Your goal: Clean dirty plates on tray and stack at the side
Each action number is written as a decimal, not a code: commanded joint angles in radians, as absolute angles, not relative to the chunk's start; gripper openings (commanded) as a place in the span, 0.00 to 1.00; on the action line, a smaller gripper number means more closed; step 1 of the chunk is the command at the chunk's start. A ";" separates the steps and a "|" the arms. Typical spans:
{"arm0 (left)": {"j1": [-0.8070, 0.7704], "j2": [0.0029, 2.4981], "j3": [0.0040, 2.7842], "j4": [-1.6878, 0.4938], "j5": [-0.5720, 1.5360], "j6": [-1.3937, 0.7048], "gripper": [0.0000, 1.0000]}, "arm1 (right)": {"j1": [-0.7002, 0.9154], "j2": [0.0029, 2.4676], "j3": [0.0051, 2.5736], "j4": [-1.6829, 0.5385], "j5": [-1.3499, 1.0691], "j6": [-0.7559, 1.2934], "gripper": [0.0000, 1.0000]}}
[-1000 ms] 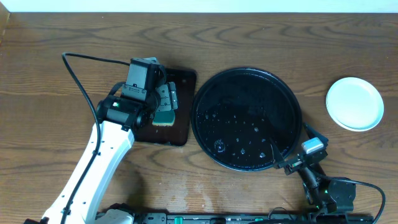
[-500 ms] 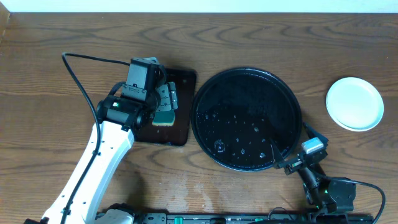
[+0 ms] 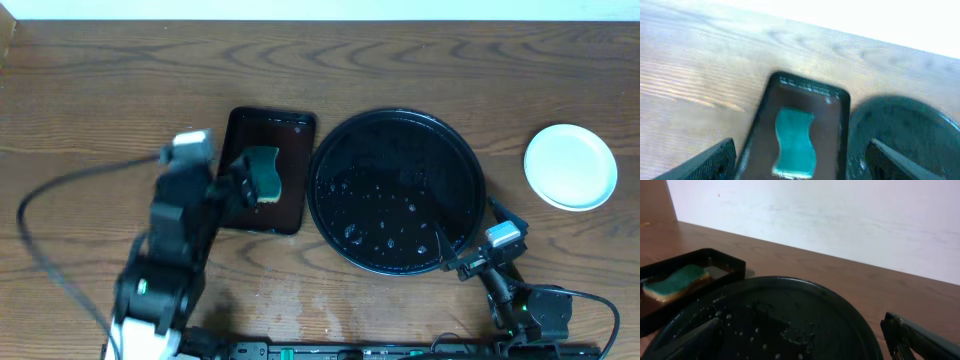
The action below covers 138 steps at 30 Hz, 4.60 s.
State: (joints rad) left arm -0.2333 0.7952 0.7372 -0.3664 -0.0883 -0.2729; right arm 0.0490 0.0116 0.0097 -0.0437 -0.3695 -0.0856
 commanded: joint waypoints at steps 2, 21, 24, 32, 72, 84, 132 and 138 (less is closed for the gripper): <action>-0.140 0.582 0.540 -0.268 -0.047 -0.220 0.84 | 0.047 0.005 0.006 -0.044 -0.368 -0.093 0.99; -0.006 0.001 0.102 -0.070 -0.034 -0.218 0.84 | 0.047 0.005 0.006 -0.044 -0.368 -0.093 0.99; -0.006 0.001 0.044 -0.020 -0.034 -0.219 0.84 | 0.047 0.005 0.006 -0.044 -0.368 -0.093 0.99; -0.006 0.001 0.004 -0.015 -0.038 -0.218 0.84 | 0.047 0.005 0.006 -0.044 -0.368 -0.093 0.99; -0.006 0.012 0.004 -0.070 -0.037 -0.218 0.84 | 0.047 0.005 0.006 -0.044 -0.368 -0.093 0.99; -0.006 0.012 0.004 -0.070 -0.037 -0.218 0.84 | 0.047 0.005 0.006 -0.044 -0.368 -0.093 0.99; -0.006 0.012 0.004 -0.070 -0.037 -0.218 0.84 | 0.047 0.005 0.006 -0.044 -0.368 -0.093 0.99; -0.006 0.012 0.004 -0.070 -0.037 -0.218 0.84 | 0.047 0.005 0.006 -0.044 -0.368 -0.093 0.99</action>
